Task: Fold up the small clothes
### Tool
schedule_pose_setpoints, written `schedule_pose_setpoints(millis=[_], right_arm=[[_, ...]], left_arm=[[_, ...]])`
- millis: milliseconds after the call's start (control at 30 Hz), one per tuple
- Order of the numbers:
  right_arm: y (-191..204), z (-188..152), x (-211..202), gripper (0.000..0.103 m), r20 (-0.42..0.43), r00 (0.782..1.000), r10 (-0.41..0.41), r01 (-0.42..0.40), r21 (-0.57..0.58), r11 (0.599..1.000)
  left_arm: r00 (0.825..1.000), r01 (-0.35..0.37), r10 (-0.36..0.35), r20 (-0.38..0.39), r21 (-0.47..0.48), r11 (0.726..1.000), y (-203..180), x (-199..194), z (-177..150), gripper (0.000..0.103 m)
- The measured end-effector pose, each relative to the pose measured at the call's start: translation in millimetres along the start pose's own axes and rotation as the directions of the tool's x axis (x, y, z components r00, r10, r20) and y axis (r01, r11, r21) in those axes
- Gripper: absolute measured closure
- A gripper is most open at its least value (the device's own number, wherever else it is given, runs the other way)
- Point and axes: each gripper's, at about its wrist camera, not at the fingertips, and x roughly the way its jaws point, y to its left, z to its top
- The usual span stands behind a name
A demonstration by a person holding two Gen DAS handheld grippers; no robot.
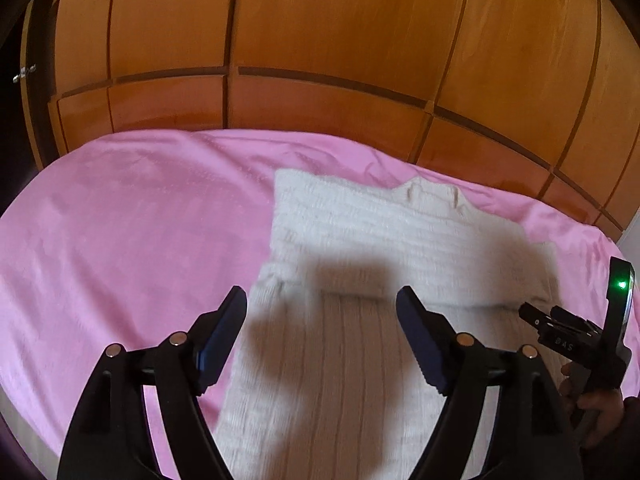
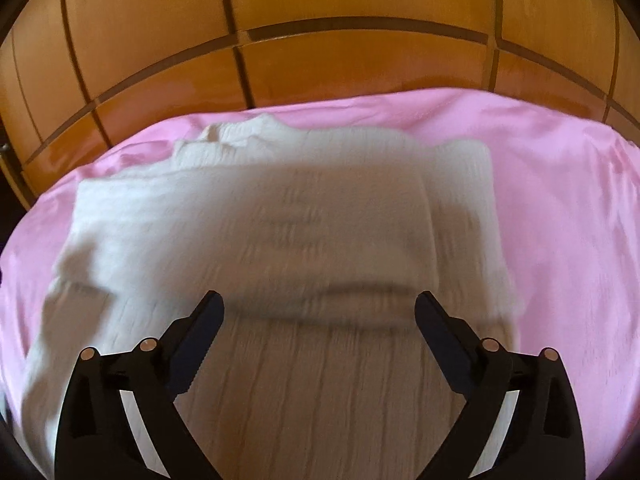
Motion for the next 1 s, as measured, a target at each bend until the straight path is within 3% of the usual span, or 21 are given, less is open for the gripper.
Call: schedule_pose_setpoints(millis=[267, 733, 900, 1000], right_arm=[[-16, -47, -30, 0.008, -0.052, 0.999, -0.014, 0.016, 0.031, 0.999], [-51, -94, -83, 0.008, -0.097, 0.995, -0.028, 0.033, 0.044, 0.998], [-72, -117, -100, 0.008, -0.138, 0.990, 0.003, 0.009, 0.081, 0.997], [-76, -130, -106, 0.017, -0.171, 0.985, 0.033, -0.020, 0.074, 0.997]], left_arm=[[0.999, -0.009, 0.008, -0.042, -0.013, 1.000, 11, -6, -28, 0.026], [0.990, -0.030, 0.021, -0.142, -0.063, 0.998, 53, -7, -76, 0.027], [0.980, 0.002, -0.024, -0.198, -0.113, 0.994, 84, -19, -102, 0.035], [0.973, 0.048, -0.081, -0.215, -0.155, 0.987, 93, -27, -116, 0.042]])
